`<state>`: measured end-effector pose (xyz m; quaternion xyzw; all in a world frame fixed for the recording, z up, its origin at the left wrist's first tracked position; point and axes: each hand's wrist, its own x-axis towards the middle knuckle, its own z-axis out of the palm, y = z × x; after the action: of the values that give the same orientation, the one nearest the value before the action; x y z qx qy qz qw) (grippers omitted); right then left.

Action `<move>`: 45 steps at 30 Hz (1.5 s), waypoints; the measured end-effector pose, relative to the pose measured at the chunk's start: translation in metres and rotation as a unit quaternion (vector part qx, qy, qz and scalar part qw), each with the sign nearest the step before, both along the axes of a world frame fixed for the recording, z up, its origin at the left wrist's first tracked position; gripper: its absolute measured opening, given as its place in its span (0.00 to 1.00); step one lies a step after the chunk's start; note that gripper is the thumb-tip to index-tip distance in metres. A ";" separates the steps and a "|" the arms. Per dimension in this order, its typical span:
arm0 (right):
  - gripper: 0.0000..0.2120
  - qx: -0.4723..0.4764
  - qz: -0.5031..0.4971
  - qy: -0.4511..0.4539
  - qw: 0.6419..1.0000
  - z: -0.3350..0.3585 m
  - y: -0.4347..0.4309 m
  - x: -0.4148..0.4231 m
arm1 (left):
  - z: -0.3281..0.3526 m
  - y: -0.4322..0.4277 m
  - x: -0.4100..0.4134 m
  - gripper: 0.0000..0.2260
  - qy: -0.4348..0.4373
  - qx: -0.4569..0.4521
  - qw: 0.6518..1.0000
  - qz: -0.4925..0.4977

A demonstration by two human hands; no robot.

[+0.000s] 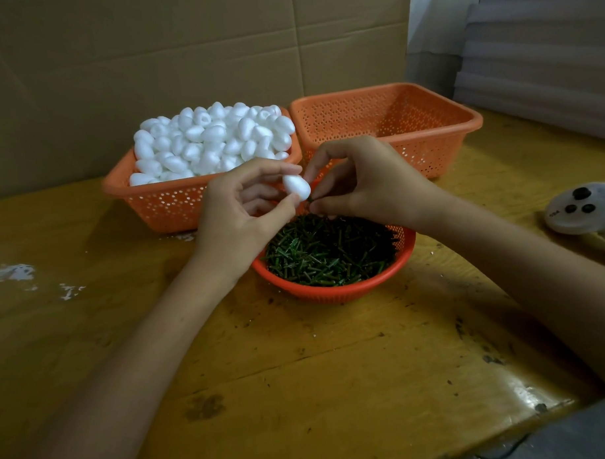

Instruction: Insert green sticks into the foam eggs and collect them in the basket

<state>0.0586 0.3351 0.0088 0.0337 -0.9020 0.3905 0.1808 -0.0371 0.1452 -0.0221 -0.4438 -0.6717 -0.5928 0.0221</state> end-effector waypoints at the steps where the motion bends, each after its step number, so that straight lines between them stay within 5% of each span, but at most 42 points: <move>1: 0.15 0.000 -0.001 0.001 1.000 0.000 0.000 0.000 | 0.000 0.000 0.000 0.12 0.004 -0.002 1.000 0.002; 28: 0.20 -0.008 0.002 0.019 1.000 -0.003 -0.001 -0.001 | 0.000 -0.001 -0.001 0.19 -0.004 0.001 1.000 -0.006; 34: 0.20 0.001 0.012 0.013 1.000 -0.002 -0.001 0.000 | -0.002 -0.001 -0.005 0.09 0.001 -0.005 1.000 -0.019; 45: 0.20 -0.054 0.027 -0.005 0.998 -0.003 0.001 -0.001 | -0.002 0.001 -0.008 0.10 -0.014 0.009 1.000 -0.025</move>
<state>0.0576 0.3360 0.0058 0.0467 -0.8790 0.4440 0.1673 -0.0452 0.1462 -0.0243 -0.4513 -0.6557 -0.6053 0.0017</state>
